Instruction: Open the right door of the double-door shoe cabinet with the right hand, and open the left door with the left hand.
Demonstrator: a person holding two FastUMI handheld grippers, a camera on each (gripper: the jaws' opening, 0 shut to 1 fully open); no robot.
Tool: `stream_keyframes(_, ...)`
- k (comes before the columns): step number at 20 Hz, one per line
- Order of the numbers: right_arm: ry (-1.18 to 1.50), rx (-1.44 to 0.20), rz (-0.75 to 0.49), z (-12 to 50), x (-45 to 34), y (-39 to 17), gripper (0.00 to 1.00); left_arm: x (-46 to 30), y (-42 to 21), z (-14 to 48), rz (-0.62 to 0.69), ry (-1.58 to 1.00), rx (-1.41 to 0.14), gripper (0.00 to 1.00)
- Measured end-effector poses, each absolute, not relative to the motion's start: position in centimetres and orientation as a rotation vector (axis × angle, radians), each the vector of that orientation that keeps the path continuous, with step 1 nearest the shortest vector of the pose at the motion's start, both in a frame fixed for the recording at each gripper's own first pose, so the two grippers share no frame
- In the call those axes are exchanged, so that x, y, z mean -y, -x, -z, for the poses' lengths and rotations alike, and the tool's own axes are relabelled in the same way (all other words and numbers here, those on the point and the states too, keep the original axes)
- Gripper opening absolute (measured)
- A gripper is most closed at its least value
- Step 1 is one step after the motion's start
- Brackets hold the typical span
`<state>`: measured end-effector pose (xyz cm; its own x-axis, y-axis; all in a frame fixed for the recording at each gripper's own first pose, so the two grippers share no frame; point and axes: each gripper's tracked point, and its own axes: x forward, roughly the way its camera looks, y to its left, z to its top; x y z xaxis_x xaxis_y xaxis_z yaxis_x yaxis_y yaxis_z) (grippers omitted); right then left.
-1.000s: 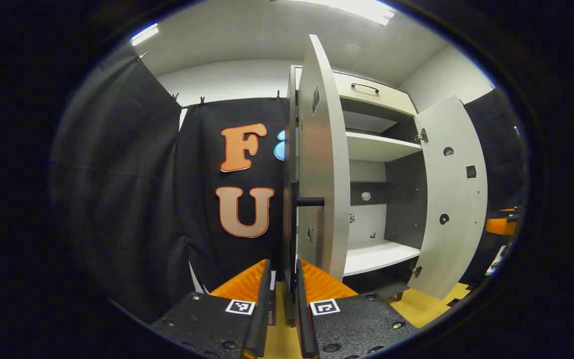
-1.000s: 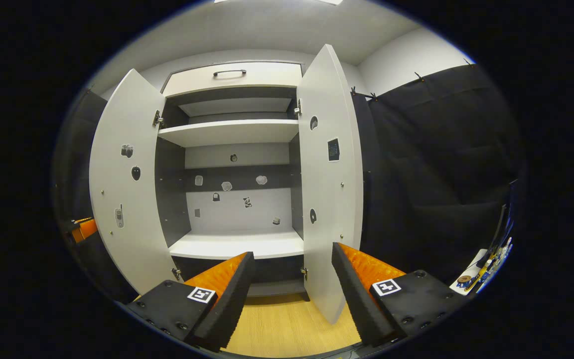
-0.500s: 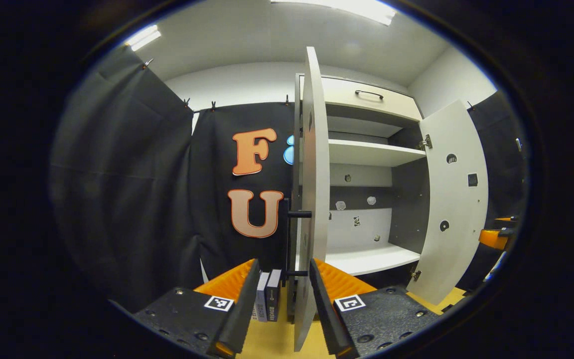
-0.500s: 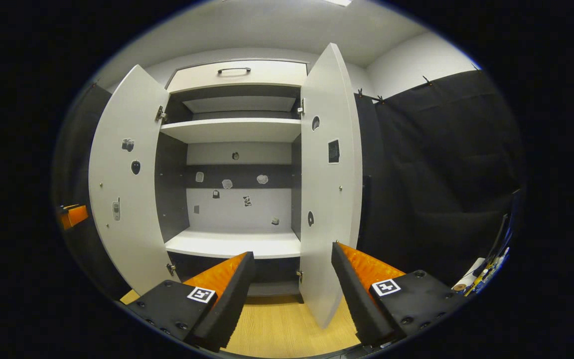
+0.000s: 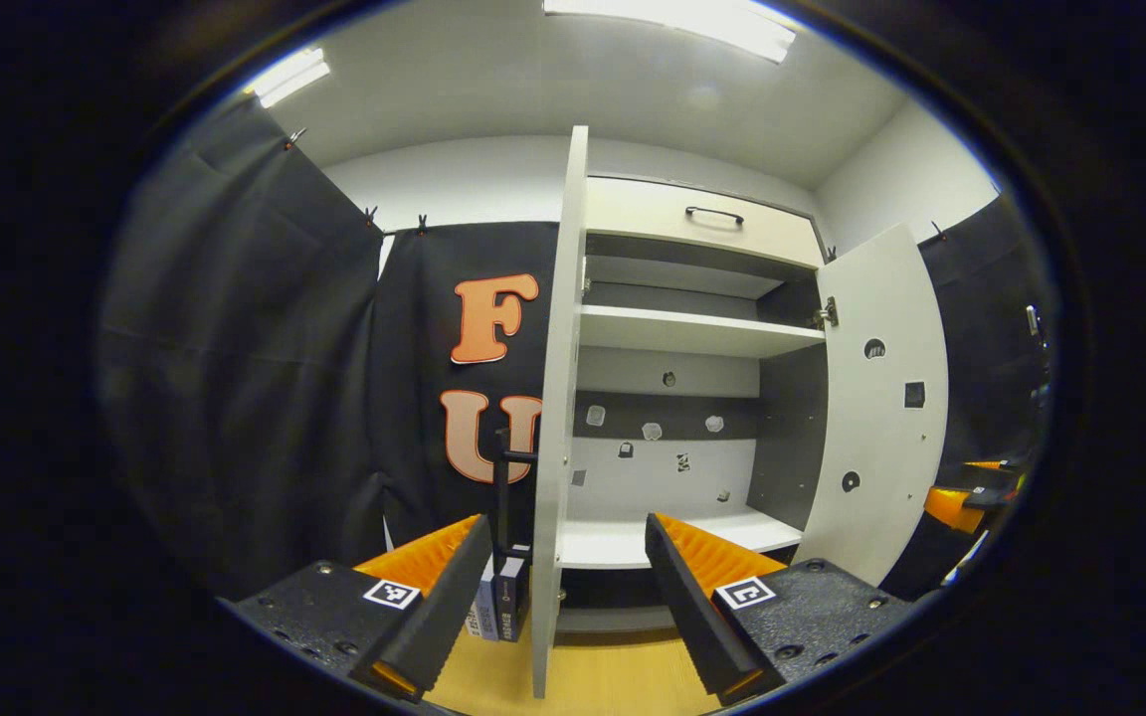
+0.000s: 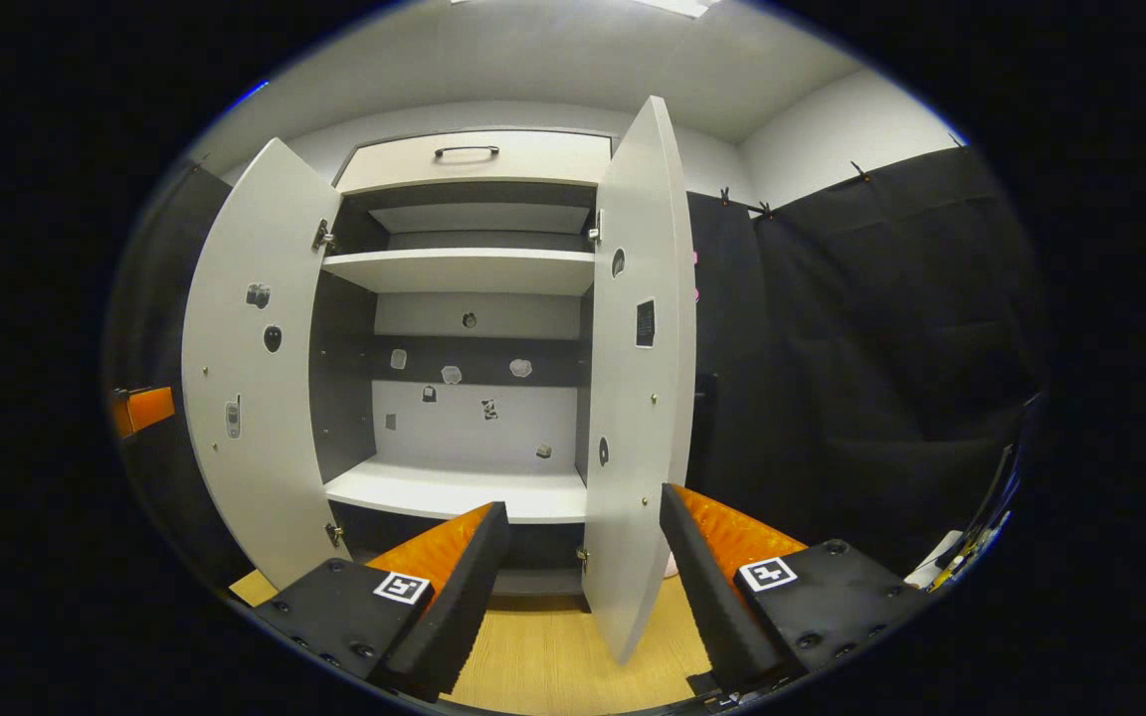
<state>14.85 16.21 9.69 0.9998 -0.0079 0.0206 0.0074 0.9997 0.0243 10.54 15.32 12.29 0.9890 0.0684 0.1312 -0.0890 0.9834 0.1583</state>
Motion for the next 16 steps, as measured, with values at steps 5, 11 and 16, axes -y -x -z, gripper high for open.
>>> stream_keyframes(5,-0.016,0.032,-0.018,-10.1,-15.2,-14.5,0.89,-12.8,-10.2,-12.7,-0.083,-0.148,0.132,0.92)
stream_keyframes(11,-0.002,0.039,-0.054,-10.2,-13.9,-14.4,0.97,-11.1,-9.7,-12.1,-0.109,-0.143,0.121,0.94)
stream_keyframes(16,0.002,0.03,-0.092,-9.7,-13.1,-14.1,0.89,-9.5,-8.6,-12.1,-0.14,-0.151,0.139,0.92)
